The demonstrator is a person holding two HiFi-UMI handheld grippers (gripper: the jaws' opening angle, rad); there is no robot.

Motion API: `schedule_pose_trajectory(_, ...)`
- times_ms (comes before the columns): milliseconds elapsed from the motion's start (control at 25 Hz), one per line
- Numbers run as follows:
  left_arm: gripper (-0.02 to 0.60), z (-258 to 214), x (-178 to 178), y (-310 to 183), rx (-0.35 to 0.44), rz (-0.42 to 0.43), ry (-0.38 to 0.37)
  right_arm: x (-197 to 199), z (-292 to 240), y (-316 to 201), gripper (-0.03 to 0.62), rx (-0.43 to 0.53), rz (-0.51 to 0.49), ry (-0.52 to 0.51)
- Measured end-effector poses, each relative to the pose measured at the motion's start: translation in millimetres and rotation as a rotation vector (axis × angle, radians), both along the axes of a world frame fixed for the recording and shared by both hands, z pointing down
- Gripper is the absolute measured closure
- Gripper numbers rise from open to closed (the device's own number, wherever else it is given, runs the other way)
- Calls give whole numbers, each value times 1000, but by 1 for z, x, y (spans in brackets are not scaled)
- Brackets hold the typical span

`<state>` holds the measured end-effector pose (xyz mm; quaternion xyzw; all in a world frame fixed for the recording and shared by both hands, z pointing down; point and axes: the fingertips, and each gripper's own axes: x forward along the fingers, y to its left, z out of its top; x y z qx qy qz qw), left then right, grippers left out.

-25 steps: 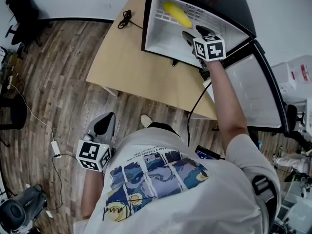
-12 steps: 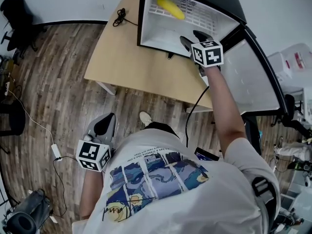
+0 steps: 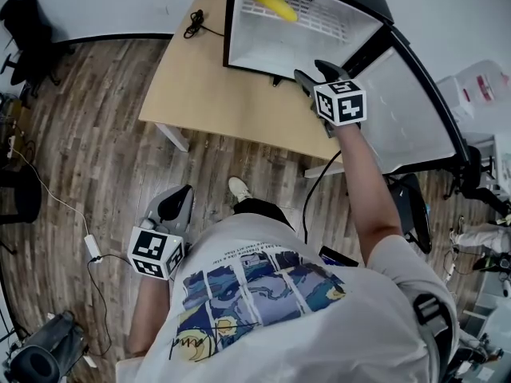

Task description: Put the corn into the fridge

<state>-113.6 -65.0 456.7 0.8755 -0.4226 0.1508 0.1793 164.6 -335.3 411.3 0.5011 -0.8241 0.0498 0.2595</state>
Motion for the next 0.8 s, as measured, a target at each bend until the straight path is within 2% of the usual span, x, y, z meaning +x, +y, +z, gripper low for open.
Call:
schedule_pose_trajectory(120, 572, 2, 2, 11, 1, 13, 1, -2, -1, 25, 348, 14, 2, -15)
schedule_pose_trajectory(200, 572, 4, 3, 19, 2, 22, 2, -4, -3, 43, 387, 30, 3, -26)
schedule_pose_trajectory(520, 572, 9, 12, 41, 3, 59, 13, -19, -3, 117, 437, 33, -26, -60)
schedule_pose_trajectory(800, 572, 14, 20, 55, -1, 76, 22, -35, 5, 172, 540, 43, -47, -140)
